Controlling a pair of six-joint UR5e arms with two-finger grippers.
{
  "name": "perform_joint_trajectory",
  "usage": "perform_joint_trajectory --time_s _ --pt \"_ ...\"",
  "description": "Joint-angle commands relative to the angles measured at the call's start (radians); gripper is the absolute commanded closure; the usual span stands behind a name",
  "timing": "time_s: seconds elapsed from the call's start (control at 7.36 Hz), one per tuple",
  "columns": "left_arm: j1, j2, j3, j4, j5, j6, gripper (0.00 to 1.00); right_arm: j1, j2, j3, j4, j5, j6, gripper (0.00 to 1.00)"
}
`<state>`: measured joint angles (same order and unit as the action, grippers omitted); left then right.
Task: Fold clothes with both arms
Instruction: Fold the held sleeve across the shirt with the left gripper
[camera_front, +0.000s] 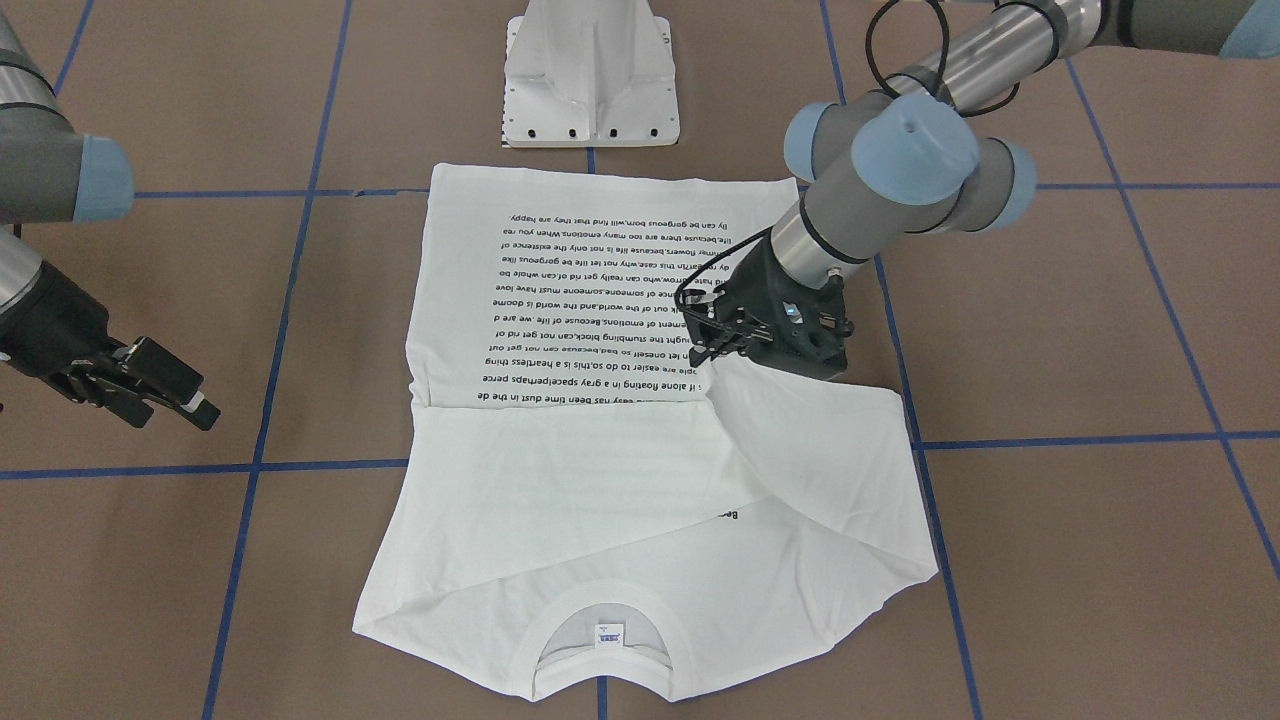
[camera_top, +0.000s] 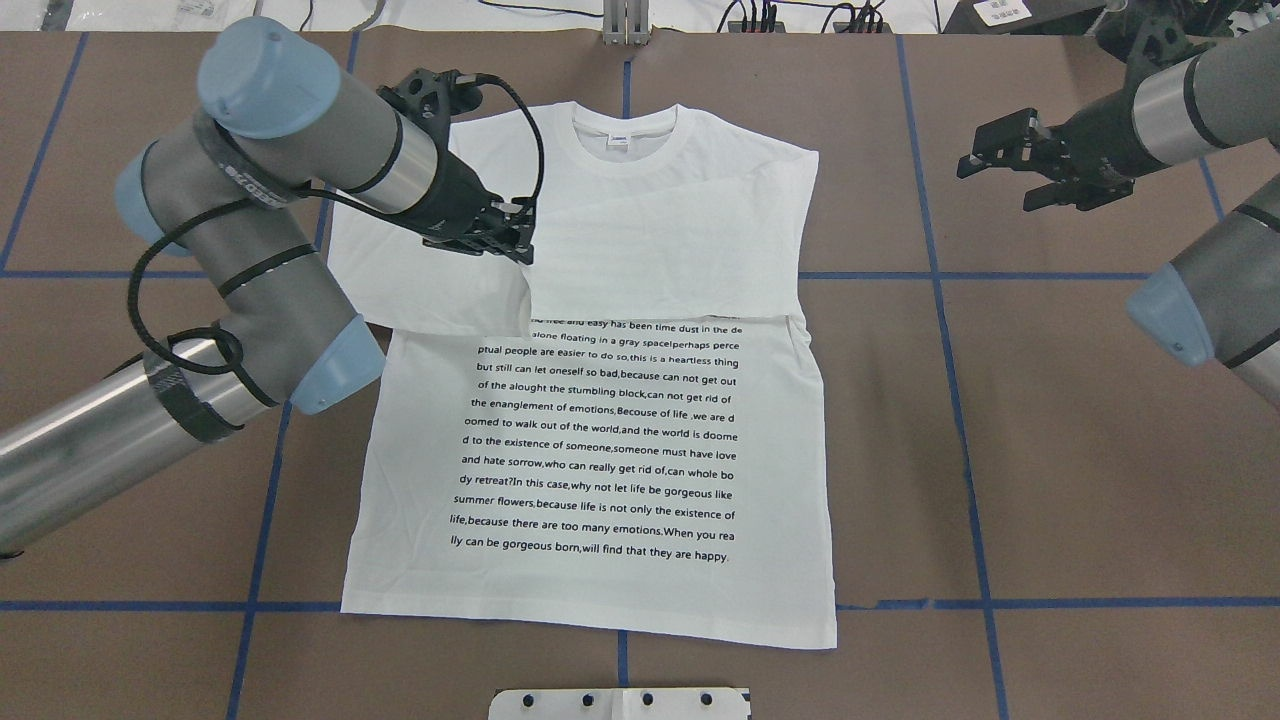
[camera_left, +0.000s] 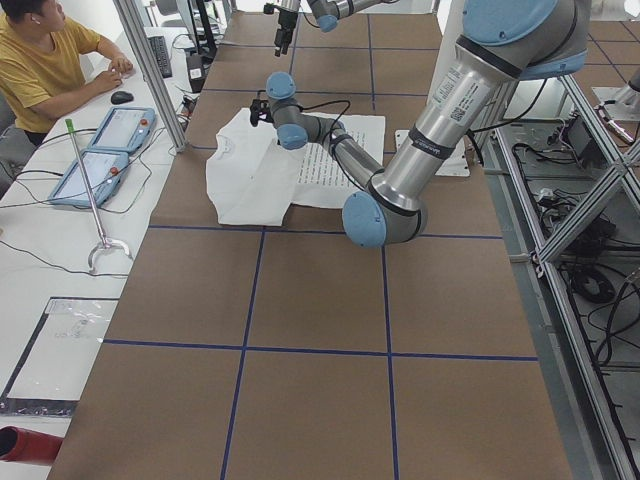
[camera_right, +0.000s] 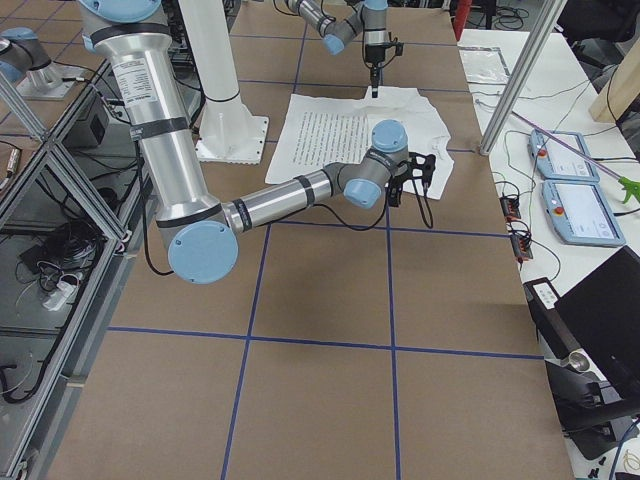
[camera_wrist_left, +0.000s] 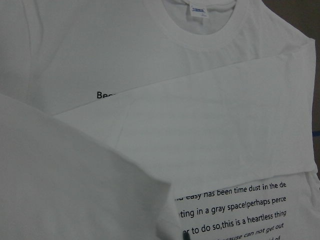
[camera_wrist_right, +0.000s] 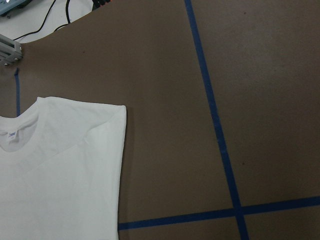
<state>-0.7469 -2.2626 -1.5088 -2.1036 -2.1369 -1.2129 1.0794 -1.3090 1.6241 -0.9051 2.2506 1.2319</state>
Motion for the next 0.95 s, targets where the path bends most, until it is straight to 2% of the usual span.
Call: perform_joint_trajectory --time_s 0.0,0.14,0.27,0.41,0.54,0.68,0.81 --pt "0.066 -0.159 0.153 -0.063 0.109 -0.056 1.00 0.016 -0.033 0.019 0.003 0.017 -0.023 0.01" --pt "0.076 -0.216 0.248 -0.129 0.129 -0.074 1.00 0.039 -0.039 0.022 0.003 0.045 -0.023 0.01" --pt "0.111 -0.245 0.268 -0.141 0.203 -0.091 1.00 0.049 -0.041 0.025 0.005 0.058 -0.025 0.01" --pt "0.138 -0.261 0.269 -0.141 0.225 -0.091 1.00 0.054 -0.041 0.026 0.005 0.061 -0.025 0.01" --pt "0.165 -0.315 0.323 -0.145 0.257 -0.091 1.00 0.056 -0.041 0.031 0.005 0.061 -0.025 0.01" --pt "0.202 -0.404 0.426 -0.168 0.338 -0.091 1.00 0.060 -0.042 0.034 0.005 0.061 -0.023 0.01" --pt "0.210 -0.422 0.461 -0.205 0.360 -0.091 1.00 0.059 -0.052 0.048 0.003 0.061 -0.023 0.01"
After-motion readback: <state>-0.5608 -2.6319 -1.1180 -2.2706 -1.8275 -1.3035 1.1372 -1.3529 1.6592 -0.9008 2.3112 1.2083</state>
